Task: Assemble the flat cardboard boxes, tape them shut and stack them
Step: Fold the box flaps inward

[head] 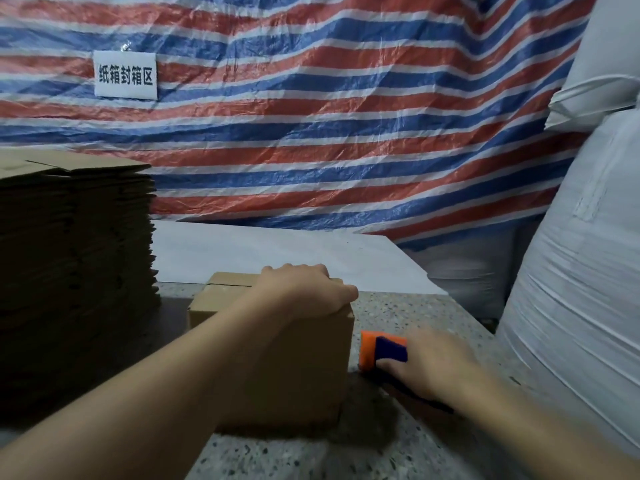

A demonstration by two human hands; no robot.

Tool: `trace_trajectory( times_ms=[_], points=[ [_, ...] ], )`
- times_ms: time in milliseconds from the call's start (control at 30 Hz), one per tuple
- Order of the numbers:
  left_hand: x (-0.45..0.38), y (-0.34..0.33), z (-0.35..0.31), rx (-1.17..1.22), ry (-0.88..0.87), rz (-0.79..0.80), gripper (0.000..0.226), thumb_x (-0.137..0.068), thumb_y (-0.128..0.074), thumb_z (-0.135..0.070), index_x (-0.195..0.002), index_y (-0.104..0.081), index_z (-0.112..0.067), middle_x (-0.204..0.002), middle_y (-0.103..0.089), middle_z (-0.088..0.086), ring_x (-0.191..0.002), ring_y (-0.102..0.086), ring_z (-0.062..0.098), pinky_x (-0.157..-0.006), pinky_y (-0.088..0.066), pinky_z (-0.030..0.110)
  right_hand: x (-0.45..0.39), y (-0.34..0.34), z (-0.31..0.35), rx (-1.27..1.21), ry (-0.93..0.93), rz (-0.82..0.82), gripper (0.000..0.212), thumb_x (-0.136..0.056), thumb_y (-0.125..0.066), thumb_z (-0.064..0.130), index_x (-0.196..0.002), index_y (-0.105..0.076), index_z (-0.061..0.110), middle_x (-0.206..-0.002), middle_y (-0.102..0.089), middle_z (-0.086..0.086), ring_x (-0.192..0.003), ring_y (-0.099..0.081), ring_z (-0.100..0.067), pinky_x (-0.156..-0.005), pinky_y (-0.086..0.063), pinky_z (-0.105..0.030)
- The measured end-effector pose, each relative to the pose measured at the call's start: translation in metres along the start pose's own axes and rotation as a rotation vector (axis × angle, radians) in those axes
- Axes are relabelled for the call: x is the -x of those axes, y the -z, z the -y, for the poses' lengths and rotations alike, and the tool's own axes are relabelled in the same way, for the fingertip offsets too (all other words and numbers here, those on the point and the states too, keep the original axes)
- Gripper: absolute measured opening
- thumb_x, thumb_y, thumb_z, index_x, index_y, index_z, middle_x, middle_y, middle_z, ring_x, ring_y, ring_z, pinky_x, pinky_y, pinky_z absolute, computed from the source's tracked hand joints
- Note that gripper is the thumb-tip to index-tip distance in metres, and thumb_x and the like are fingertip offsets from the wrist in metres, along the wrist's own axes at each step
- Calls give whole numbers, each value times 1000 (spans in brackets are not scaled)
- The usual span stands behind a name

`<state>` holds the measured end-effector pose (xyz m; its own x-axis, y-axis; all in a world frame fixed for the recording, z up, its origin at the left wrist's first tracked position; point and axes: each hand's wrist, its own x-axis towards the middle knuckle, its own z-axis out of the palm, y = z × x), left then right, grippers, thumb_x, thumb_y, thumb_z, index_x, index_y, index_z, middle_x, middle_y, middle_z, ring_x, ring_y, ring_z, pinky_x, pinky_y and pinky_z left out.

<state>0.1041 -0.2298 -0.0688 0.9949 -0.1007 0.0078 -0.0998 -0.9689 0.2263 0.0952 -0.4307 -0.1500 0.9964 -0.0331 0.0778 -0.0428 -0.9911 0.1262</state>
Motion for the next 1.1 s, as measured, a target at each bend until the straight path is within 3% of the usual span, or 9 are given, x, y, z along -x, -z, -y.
trace_trajectory(
  times_ms=[133,267,400,467,567,833,900,967,1100],
  points=[
    [-1,-1,1,5,-2,-5,63,-85,-31,-72,-131,-49,-33,-132,-57,2,-118,-49,27,-101,-31,50,21,-28,-4,-86,-48,-71,65,-81,-43,85,-87,-59,23,-93,-69,3,-88,-67,-20,-58,-40,-30],
    [0,-1,0,-2,-15,-19,60,-86,-31,-70,-128,-50,-32,-131,-57,2,-118,-48,26,-103,-30,50,24,1,2,-198,-64,-166,81,-92,-14,78,-120,-64,20,-127,-67,-6,-115,-62,-24,-93,-47,-38],
    [0,-1,-1,3,-7,-24,59,-87,-30,-68,-129,-50,-31,-132,-58,2,-120,-48,25,-104,-30,50,22,49,43,-1301,116,-133,66,-103,-19,62,-159,-23,26,-164,-28,6,-149,-26,-11,-114,-17,-30],
    [-1,-2,-2,8,-1,-26,64,-87,-27,-69,-131,-51,-30,-135,-58,2,-124,-48,26,-106,-28,51,25,54,67,-1639,137,109,71,-101,-21,68,-155,-32,25,-150,-51,5,-137,-45,-8,-115,-29,-33],
    [-2,-4,-3,12,11,-27,66,-88,-23,-69,-134,-51,-30,-137,-57,2,-128,-47,25,-109,-25,51,23,46,83,-1832,50,276,67,-100,-23,70,-117,-69,24,-100,-79,0,-89,-75,-8,-71,-57,-22],
    [1,-1,-4,143,11,-77,43,-102,-24,-40,-134,-44,-20,-145,-46,10,-128,-45,31,-108,-31,52,19,42,82,-1869,16,337,63,-106,-19,58,-113,-70,21,-106,-78,-9,-93,-76,-17,-64,-60,-26],
    [4,9,3,475,21,-173,42,-101,-30,-34,-136,-44,-15,-143,-47,11,-124,-48,28,-104,-36,44,23,52,80,-1782,-11,378,71,-104,-17,63,-117,-71,18,-111,-76,-12,-104,-73,-22,-86,-57,-38],
    [10,24,23,719,33,-328,35,-100,-33,-30,-127,-50,-14,-131,-56,10,-106,-55,20,-91,-41,36,23,55,74,-1716,-55,455,80,-101,-14,68,-135,-63,14,-132,-66,-14,-133,-54,-28,-118,-32,-49],
    [24,46,83,457,174,-474,42,-101,-33,-36,-121,-58,-8,-122,-62,16,-105,-60,29,-94,-48,40,19,61,70,-1551,-177,338,80,-100,-17,70,-162,-14,20,-166,-23,-8,-153,-21,-28,-126,-8,-49]
  ],
)
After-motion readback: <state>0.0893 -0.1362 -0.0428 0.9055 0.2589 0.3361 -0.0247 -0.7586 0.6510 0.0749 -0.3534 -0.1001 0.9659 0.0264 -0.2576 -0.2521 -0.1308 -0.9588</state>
